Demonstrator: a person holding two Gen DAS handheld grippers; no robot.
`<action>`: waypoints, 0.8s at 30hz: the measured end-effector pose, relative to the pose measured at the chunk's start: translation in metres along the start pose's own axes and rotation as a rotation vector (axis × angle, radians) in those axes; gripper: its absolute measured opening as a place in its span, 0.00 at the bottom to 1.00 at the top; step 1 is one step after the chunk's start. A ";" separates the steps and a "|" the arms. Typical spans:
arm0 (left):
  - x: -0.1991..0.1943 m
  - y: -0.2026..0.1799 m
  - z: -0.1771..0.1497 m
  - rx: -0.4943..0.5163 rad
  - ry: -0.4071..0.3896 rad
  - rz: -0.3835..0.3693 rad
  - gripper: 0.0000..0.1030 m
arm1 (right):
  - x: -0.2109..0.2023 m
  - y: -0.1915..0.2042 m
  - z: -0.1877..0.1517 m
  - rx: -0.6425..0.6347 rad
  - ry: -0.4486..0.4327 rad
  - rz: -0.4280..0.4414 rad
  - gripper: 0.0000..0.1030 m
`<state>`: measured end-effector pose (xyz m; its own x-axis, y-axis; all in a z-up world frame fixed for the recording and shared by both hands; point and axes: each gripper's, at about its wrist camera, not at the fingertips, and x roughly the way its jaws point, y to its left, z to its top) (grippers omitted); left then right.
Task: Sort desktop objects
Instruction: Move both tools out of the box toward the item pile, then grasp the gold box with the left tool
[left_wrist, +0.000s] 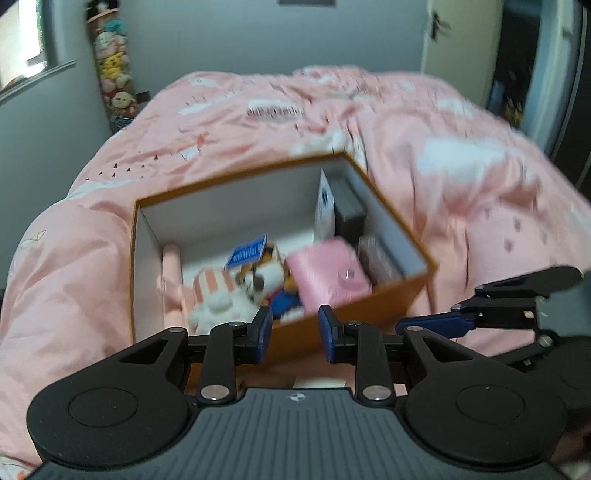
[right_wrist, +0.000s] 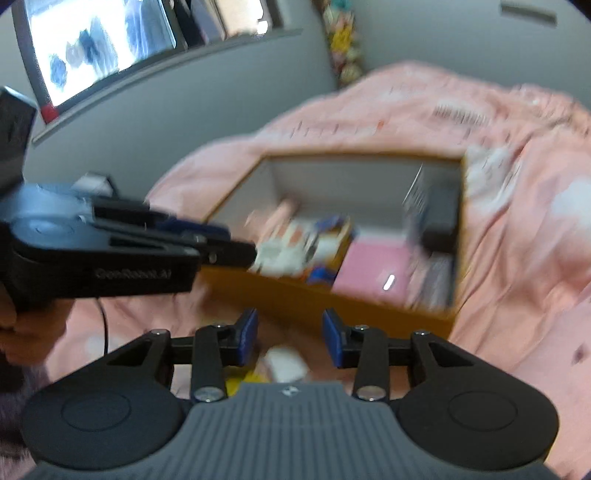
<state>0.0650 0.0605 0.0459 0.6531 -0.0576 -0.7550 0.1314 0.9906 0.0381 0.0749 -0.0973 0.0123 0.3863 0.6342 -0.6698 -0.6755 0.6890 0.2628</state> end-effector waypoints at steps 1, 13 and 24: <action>0.002 -0.001 -0.004 0.026 0.022 0.002 0.31 | 0.007 -0.003 -0.004 0.028 0.040 0.011 0.40; 0.033 -0.002 -0.053 0.350 0.277 0.014 0.48 | 0.073 -0.048 -0.042 0.293 0.346 0.058 0.46; 0.046 0.000 -0.070 0.571 0.348 -0.034 0.54 | 0.104 -0.055 -0.056 0.348 0.457 0.129 0.48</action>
<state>0.0426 0.0666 -0.0342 0.3755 0.0509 -0.9254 0.5841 0.7623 0.2789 0.1167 -0.0889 -0.1107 -0.0475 0.5578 -0.8286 -0.4232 0.7402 0.5225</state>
